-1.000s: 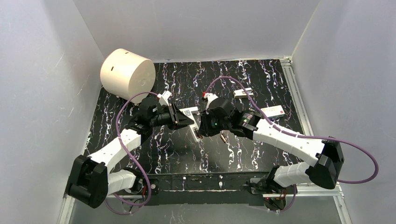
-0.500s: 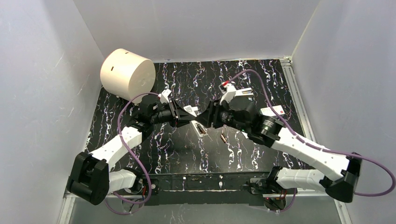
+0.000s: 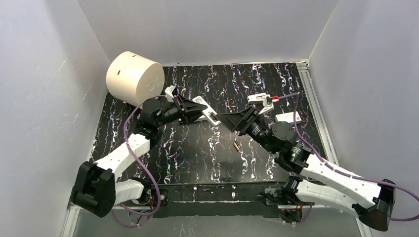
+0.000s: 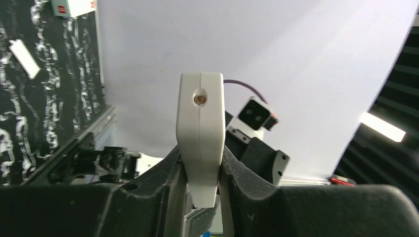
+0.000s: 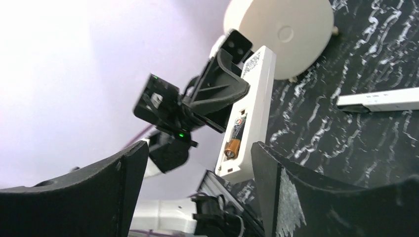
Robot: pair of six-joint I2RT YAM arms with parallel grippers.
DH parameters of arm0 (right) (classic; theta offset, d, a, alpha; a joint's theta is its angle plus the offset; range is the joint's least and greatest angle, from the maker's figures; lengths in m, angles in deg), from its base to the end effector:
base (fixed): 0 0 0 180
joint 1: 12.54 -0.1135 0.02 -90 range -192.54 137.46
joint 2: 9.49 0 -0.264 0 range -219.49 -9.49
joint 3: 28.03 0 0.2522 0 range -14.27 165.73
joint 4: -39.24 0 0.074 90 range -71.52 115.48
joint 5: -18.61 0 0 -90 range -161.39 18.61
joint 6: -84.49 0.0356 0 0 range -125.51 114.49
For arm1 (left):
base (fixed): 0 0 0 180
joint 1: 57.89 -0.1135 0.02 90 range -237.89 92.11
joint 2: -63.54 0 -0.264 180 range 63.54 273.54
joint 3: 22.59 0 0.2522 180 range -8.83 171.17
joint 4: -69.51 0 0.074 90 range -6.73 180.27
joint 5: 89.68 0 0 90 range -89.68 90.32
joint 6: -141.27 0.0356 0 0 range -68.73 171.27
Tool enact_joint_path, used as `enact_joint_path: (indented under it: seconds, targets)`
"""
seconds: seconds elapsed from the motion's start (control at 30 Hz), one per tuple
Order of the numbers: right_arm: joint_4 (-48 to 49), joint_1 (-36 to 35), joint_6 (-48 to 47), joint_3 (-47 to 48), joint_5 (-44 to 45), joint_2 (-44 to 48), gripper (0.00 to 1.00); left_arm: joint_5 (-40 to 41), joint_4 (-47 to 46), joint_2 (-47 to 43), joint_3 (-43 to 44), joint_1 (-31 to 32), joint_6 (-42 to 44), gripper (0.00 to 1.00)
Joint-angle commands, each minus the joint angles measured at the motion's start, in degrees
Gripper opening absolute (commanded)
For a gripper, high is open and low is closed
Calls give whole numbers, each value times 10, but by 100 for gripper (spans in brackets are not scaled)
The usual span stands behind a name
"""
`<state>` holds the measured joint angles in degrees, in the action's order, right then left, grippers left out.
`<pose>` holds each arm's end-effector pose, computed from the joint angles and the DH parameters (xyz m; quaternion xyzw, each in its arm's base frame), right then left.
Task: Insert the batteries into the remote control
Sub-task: Load the battery into the remote control.
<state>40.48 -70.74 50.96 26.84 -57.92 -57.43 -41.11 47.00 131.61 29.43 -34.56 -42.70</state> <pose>0.1130 0.1665 0.3554 0.0788 0.6517 0.5903 0.4697 0.2329 -0.1261 0.3000 -0.1450 0.6609 -0.7183 0.1617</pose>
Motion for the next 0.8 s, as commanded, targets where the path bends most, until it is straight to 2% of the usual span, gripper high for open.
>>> enact_joint_path:
  seconds: [0.0, 0.37, 0.77]
  targets:
    - [114, 0, 57, -29, 34, 32, 86, 24, -110, 2, -16, -3, -105, 0]
    - [105, 0, 108, -33, 21, 11, 86, 31, -137, -7, -21, -3, -118, 0]
    - [111, 0, 134, -15, 5, -30, 61, 30, -137, -20, -30, -2, -112, 0]
